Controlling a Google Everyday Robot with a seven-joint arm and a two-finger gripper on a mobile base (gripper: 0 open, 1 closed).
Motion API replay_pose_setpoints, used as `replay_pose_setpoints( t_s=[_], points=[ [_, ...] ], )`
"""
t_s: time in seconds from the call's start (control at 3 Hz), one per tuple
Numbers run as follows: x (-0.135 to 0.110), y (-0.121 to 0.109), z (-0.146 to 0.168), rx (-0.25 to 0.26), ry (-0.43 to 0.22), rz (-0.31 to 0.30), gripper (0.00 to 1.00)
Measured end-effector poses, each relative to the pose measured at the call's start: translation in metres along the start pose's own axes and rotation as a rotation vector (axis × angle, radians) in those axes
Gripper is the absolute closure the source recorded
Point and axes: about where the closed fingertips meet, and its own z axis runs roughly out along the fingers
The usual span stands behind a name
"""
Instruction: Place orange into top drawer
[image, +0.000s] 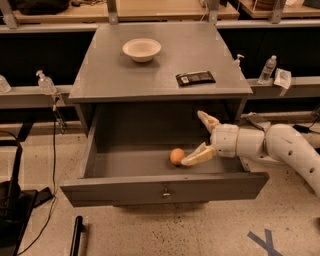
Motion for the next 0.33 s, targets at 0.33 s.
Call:
replay_pose_setpoints(
  t_s=[0.33],
  points=[
    [-0.0009,-0.0005,-0.0003,0.000,-0.002,0.000,0.00]
  ],
)
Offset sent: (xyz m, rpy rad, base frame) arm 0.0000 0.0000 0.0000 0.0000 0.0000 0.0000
